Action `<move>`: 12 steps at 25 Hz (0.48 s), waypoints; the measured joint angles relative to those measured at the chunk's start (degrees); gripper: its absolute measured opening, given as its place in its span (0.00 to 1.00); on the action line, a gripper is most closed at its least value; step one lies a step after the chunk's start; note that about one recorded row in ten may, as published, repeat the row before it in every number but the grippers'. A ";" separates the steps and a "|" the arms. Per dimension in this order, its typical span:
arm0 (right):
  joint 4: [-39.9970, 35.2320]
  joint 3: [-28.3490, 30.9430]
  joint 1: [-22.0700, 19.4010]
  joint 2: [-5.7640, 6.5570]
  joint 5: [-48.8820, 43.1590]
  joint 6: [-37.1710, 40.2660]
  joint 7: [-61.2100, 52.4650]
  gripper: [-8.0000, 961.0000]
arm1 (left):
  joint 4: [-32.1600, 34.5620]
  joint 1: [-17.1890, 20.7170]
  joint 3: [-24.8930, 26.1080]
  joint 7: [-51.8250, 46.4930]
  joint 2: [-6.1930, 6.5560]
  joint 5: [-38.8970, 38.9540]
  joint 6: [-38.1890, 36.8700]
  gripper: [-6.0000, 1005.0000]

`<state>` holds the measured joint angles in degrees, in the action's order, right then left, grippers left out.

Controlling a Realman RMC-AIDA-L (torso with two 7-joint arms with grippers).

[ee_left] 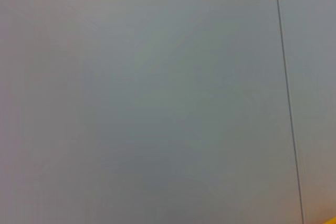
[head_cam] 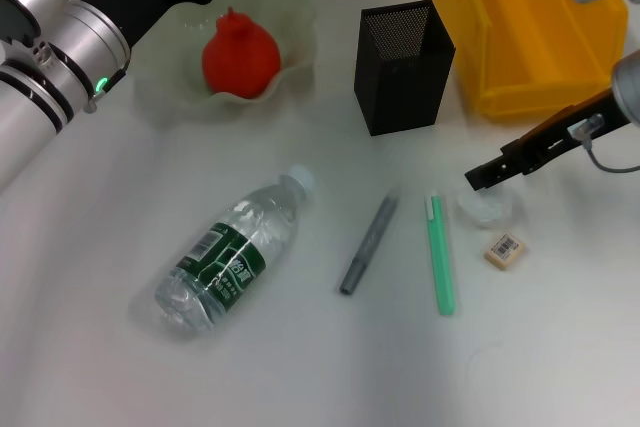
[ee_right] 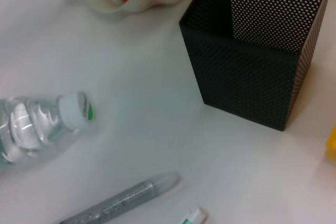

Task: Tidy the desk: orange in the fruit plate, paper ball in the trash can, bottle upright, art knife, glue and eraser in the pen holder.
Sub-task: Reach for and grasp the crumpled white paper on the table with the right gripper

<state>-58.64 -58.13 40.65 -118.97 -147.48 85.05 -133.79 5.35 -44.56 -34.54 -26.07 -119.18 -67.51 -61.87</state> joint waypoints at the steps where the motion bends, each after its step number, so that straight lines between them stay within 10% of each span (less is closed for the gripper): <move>1: 0.95 -0.10 0.10 -0.05 0.00 -0.76 0.25 0.76 | 0.08 0.00 0.00 -0.04 0.00 0.02 0.03 0.73; 12: 4.98 -0.45 1.23 -0.22 0.54 -3.50 0.78 0.76 | 0.51 -0.16 0.00 0.35 0.00 0.02 0.09 0.73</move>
<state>-53.67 -58.58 41.89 -119.19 -146.94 81.54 -133.00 5.86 -44.72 -34.54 -25.72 -119.18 -67.50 -61.78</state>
